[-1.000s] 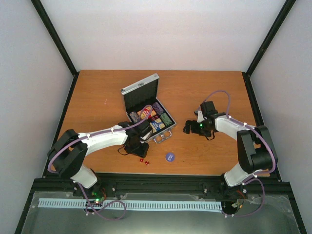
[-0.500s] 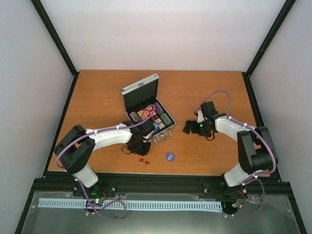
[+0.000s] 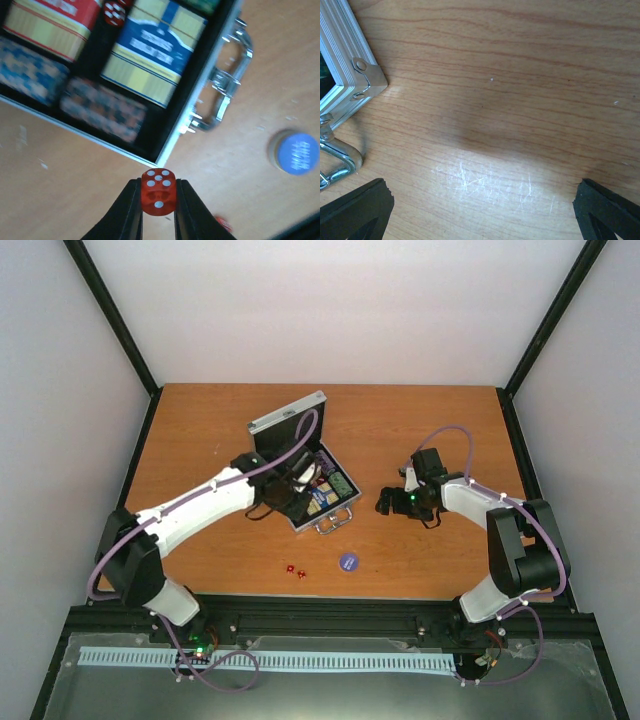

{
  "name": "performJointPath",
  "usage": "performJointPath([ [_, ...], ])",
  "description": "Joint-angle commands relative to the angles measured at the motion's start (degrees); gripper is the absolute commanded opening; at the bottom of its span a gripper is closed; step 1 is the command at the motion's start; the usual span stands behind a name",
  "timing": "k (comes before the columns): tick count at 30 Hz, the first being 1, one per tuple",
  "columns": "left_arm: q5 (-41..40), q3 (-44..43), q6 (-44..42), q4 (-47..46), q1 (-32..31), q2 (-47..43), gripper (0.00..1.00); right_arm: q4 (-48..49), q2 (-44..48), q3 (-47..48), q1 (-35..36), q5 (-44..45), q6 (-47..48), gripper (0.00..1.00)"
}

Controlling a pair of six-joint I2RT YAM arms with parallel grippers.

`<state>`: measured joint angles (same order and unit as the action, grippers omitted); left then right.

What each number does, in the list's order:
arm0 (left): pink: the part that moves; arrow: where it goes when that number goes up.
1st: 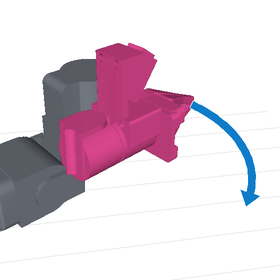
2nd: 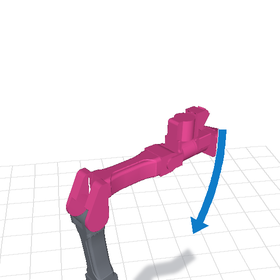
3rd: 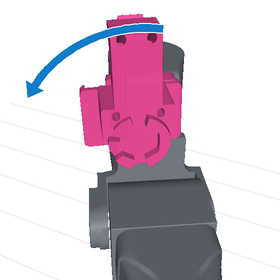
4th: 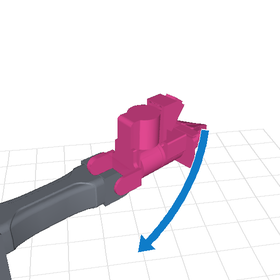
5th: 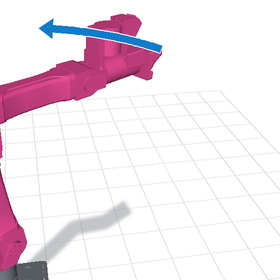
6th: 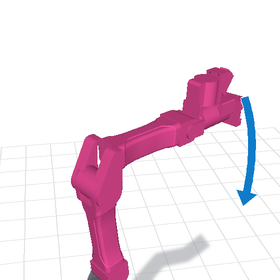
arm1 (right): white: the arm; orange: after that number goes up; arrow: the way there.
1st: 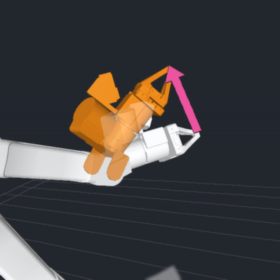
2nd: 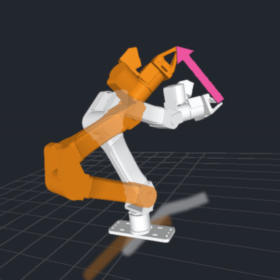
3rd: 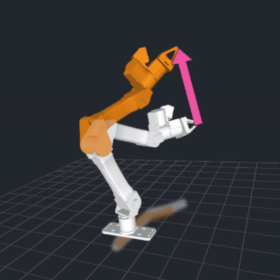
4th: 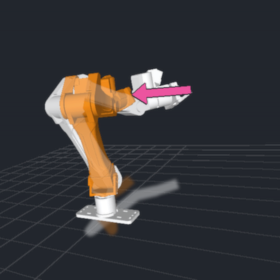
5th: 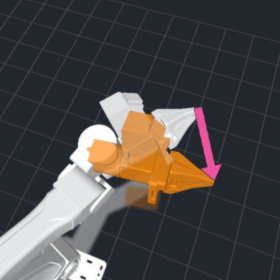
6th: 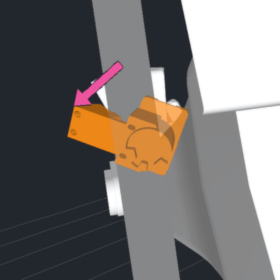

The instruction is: Pack up texas hold em set

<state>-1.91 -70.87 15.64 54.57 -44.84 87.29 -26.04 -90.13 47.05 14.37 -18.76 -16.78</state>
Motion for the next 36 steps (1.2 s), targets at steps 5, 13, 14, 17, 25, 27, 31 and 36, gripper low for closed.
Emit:
performJointPath([
  [5,-4.47,-6.62,-19.14,-8.75,7.65,11.72,0.11,-1.45,-2.47,-0.03,-0.39,-0.43,-0.03,1.0],
  [13,-0.92,-16.13,-20.58,-12.82,9.42,23.42,0.1,-1.07,-4.11,1.0,-0.37,-0.51,-0.19,1.0],
  [14,-1.23,-16.64,-20.64,-12.97,9.49,24.3,0.1,-1.11,-4.22,0.86,-0.37,-0.49,-0.14,1.0],
  [17,-1.69,-17.59,-20.91,-12.91,9.89,26.2,0.1,-1.01,-4.35,0.48,-0.34,-0.31,-0.14,1.0],
  [25,-1.71,-16.06,-21.01,-13.39,10.91,27.5,0.1,-0.76,-4.91,0.02,-0.34,-0.11,-0.09,1.0],
  [27,-1.51,-16.06,-20.91,-13.36,11.13,28.02,0.1,-0.82,-5.08,0.14,-0.31,-0.21,-0.01,1.0],
  [31,-0.89,-16.36,-20.99,-13.43,11.18,28.42,0.12,-0.99,-5.23,0.32,-0.32,-0.06,0.08,1.0],
  [36,-0.6,-16.28,-21.09,-13.13,11.18,28.76,0.25,-1.07,-4.98,0.12,-0.37,-0.04,0.08,1.0],
])
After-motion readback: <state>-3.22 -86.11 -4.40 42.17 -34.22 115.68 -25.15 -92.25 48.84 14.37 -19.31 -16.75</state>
